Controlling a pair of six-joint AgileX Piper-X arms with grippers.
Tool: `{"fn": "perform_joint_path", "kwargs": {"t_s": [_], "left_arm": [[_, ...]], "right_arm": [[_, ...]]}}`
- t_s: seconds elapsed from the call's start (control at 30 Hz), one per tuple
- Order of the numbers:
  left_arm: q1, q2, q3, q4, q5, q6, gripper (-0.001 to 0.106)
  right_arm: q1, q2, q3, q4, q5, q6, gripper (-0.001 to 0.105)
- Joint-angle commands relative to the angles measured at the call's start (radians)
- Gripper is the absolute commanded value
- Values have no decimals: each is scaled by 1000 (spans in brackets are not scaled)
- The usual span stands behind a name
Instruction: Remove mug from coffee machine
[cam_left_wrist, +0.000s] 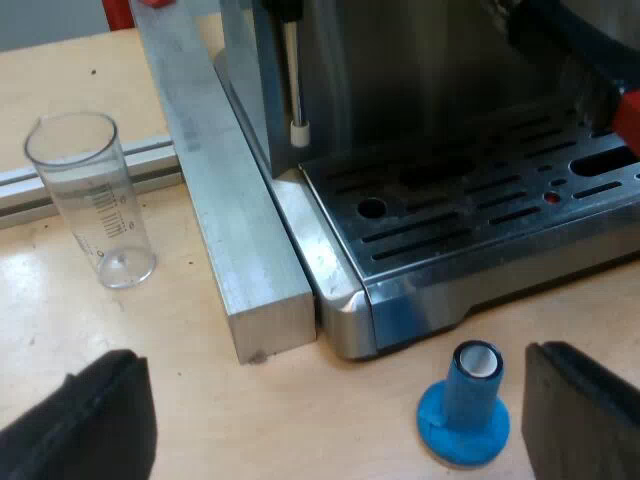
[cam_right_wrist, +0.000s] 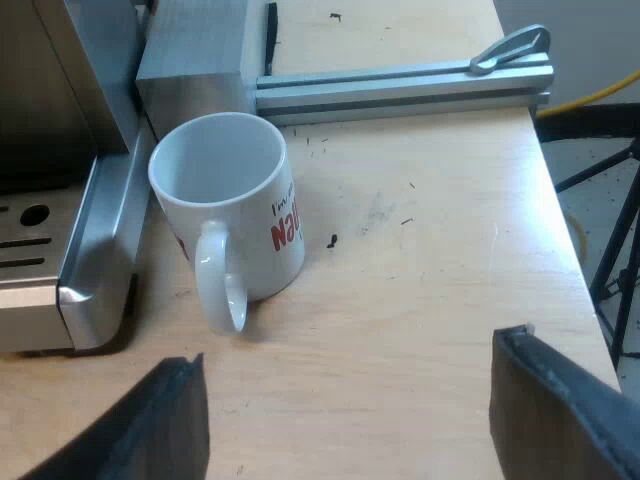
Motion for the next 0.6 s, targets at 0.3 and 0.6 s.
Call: {"fn": "perform_joint_path", "kwargs": {"t_s": [0.3, 0.6], "left_arm": [[0, -138, -2, -25, -3, 6, 77], [0, -140, 8, -37, -3, 6, 77]], "right_arm": [[-5, -40, -2, -18, -3, -4, 62], [-5, -40, -2, -18, -3, -4, 62]]}}
